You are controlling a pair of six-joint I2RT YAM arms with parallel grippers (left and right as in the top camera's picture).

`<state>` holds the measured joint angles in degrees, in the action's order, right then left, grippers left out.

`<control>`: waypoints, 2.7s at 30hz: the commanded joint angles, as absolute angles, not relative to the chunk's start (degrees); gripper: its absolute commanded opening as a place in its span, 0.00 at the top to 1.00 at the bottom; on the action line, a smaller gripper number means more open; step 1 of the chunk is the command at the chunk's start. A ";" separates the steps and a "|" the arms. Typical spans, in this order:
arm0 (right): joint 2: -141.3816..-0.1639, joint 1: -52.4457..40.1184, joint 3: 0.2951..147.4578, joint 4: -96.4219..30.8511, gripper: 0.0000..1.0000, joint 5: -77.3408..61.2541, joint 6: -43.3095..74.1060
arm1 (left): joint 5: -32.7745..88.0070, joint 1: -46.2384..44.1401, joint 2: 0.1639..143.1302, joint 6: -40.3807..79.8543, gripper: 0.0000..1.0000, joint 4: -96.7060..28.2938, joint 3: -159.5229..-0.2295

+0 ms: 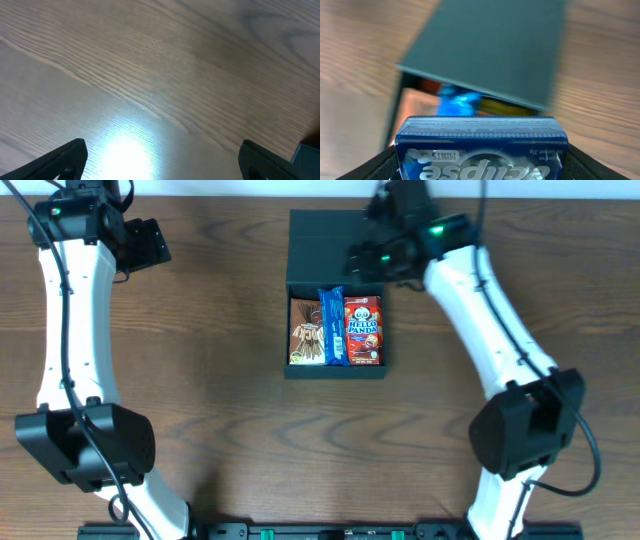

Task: Pack container
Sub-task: 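Carry the mints tin with the right gripper over the box, then insert the mints tin into the box's left side and release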

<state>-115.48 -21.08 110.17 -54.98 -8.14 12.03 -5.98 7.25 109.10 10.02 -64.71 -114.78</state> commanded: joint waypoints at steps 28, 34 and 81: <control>-126.67 -32.34 111.00 -48.40 0.44 -7.27 28.27 | -3.07 11.25 109.40 9.21 0.02 -65.36 -115.66; -126.67 -32.32 111.00 -48.51 0.22 -6.85 28.25 | -2.92 11.25 109.40 9.21 0.03 -65.41 -115.66; -133.84 -34.37 120.27 -53.36 0.99 -10.63 18.68 | -2.92 11.25 109.40 9.21 0.02 -65.69 -115.66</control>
